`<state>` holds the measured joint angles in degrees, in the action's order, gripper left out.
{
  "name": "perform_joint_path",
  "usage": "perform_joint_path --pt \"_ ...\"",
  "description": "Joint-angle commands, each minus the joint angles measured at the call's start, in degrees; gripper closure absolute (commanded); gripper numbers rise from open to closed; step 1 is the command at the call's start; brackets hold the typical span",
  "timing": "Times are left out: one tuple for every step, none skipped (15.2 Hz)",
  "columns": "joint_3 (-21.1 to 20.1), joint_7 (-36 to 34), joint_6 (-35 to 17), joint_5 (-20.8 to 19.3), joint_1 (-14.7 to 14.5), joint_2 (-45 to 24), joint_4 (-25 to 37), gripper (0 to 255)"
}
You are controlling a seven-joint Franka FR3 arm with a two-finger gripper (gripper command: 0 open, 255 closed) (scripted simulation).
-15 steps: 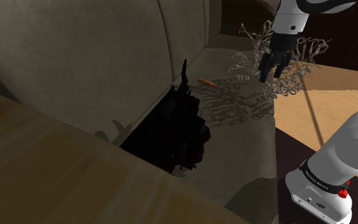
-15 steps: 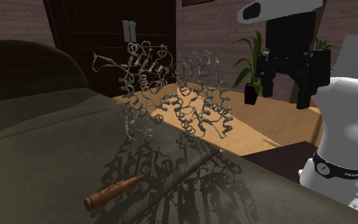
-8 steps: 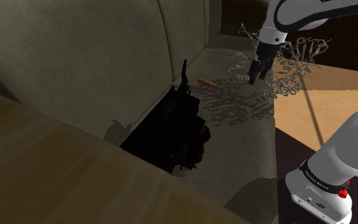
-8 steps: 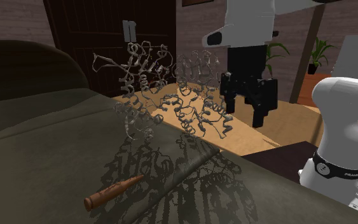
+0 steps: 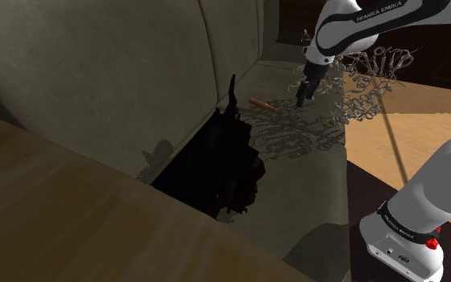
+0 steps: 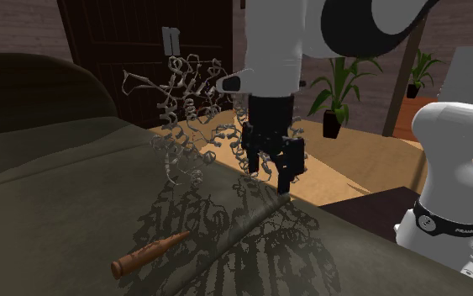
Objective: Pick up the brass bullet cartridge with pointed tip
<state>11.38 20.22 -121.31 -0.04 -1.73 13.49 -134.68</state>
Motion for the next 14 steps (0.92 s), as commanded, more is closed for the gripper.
perform_joint_path --pt "0.75 3.35 -3.32 0.87 -0.41 -4.49 2.28 0" --pt "1.06 5.02 -4.65 1.42 -0.55 -6.58 3.51 0" --pt "1.32 6.70 -5.89 2.05 -0.65 -8.68 4.82 0" --pt "1.50 8.39 -7.05 2.73 -0.71 -10.78 6.21 0" --pt "1.64 10.08 -8.13 3.47 -0.75 -12.88 7.67 0" --pt "1.71 11.77 -9.12 4.25 -0.74 -14.98 9.21 0" --pt "1.71 13.45 -10.03 5.06 -0.67 -17.08 10.82 0" --pt "1.62 15.10 -10.86 5.88 -0.54 -19.17 12.52 0" --pt "1.46 16.72 -11.59 6.70 -0.36 -21.25 14.28 0" --pt "1.25 18.31 -12.25 7.51 -0.14 -23.33 16.12 0" --pt "0.99 19.84 -12.83 8.28 0.11 -25.39 18.04 0" --pt "0.68 21.32 -13.33 9.02 0.40 -27.45 20.03 0" --pt "0.30 22.74 -13.75 9.71 0.73 -29.50 22.10 0" --pt "-0.09 24.11 -14.10 10.34 1.07 -31.54 24.24 0"
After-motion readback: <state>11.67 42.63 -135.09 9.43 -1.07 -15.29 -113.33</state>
